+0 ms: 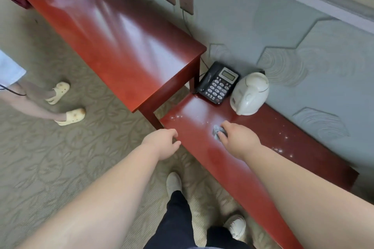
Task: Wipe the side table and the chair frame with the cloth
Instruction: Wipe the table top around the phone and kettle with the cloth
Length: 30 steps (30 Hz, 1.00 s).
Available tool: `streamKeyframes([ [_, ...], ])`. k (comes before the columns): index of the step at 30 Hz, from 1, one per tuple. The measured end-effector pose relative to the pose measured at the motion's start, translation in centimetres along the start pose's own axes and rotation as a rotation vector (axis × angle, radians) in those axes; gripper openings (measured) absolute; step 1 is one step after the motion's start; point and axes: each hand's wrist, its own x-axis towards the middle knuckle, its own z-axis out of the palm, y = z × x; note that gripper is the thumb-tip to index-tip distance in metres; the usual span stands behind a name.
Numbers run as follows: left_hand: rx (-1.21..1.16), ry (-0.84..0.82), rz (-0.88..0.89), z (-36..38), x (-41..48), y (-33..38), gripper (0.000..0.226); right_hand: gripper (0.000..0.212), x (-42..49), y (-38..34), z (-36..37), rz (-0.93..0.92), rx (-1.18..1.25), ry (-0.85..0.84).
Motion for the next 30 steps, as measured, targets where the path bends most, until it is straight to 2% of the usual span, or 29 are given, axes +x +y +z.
streamKeyframes([
  [7, 0.089, -0.007, 0.023, -3.4, 3.4, -6.6, 0.049, 0.018, 6.3, -6.4, 2.2, 0.009, -0.009, -0.130],
  [15, 0.241, 0.016, 0.266, -6.2, 6.9, -10.2, 0.044, 0.019, 11.3, -11.3, 3.6, 0.064, 0.005, -0.108],
  [17, 0.244, 0.077, 0.334, -7.0, 7.3, -10.3, 0.038, 0.021, 11.9, -12.0, 3.6, 0.066, -0.006, -0.115],
  [21, 0.228, 0.311, 0.456, -8.7, 8.4, -10.5, 0.030, 0.026, 13.0, -12.3, 3.8, 0.077, -0.013, -0.113],
  [25, 0.408, 0.501, 0.664, -8.8, 11.3, -12.3, 0.033, 0.025, 14.6, -12.1, 4.7, 0.077, 0.004, -0.096],
  [28, 0.608, 0.402, 0.711, -8.4, 13.4, -14.1, 0.045, 0.025, 16.1, -11.6, 6.9, 0.032, -0.003, -0.090],
  [30, 0.660, 0.325, 0.695, -8.1, 14.6, -14.7, 0.051, 0.028, 16.7, -11.2, 9.3, -0.010, -0.015, -0.019],
])
